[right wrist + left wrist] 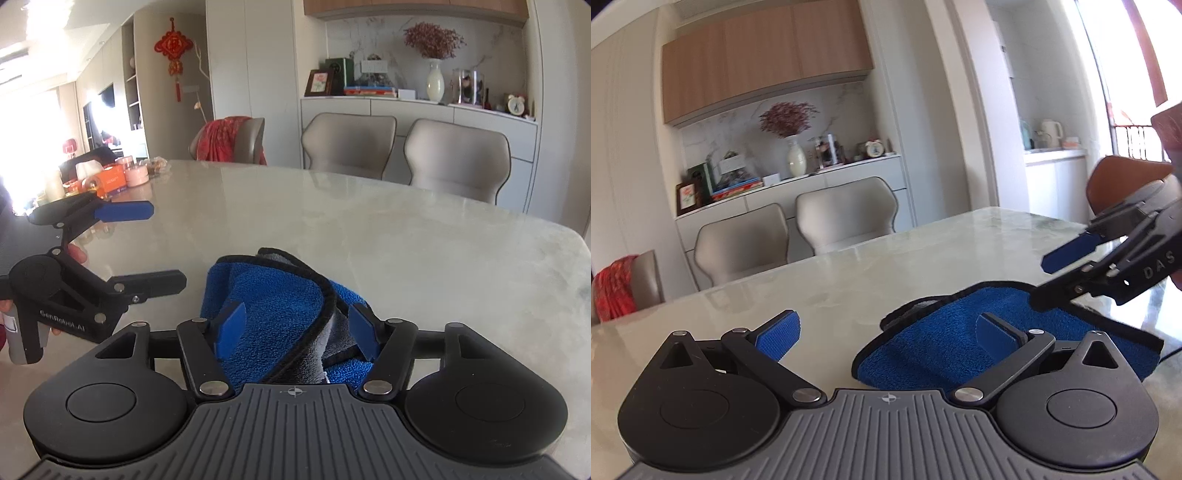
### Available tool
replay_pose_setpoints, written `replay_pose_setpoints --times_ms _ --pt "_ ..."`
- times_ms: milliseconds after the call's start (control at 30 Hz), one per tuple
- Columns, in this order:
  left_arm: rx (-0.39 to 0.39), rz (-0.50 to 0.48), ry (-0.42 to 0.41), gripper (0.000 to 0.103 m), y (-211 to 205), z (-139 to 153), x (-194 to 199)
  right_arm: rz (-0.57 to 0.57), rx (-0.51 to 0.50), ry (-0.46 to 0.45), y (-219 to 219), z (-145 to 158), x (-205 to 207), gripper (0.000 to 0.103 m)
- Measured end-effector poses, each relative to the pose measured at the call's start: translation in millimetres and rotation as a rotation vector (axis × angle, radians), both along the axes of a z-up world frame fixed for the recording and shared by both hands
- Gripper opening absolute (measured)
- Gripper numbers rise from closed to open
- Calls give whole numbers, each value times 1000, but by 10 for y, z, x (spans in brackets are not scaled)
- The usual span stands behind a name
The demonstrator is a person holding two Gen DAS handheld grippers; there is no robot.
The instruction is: Fold towel
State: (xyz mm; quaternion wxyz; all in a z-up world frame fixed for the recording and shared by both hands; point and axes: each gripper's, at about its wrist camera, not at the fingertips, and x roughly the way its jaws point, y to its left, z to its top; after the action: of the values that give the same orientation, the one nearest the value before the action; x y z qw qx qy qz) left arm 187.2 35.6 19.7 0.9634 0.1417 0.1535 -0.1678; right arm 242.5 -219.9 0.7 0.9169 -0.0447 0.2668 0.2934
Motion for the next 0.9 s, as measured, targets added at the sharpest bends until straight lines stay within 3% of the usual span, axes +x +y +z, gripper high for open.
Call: replay_pose_setpoints --times_ms 333,400,533,900 --pt "-57 -44 109 100 113 -121 395 6 19 53 -14 -132 226 49" --pt "-69 -54 124 99 141 -146 437 25 12 47 14 -148 243 32" --pt "-68 -81 135 98 175 -185 478 65 5 16 61 -150 208 12" --pt "-33 -224 84 98 188 -47 217 227 18 -132 114 174 -296 7"
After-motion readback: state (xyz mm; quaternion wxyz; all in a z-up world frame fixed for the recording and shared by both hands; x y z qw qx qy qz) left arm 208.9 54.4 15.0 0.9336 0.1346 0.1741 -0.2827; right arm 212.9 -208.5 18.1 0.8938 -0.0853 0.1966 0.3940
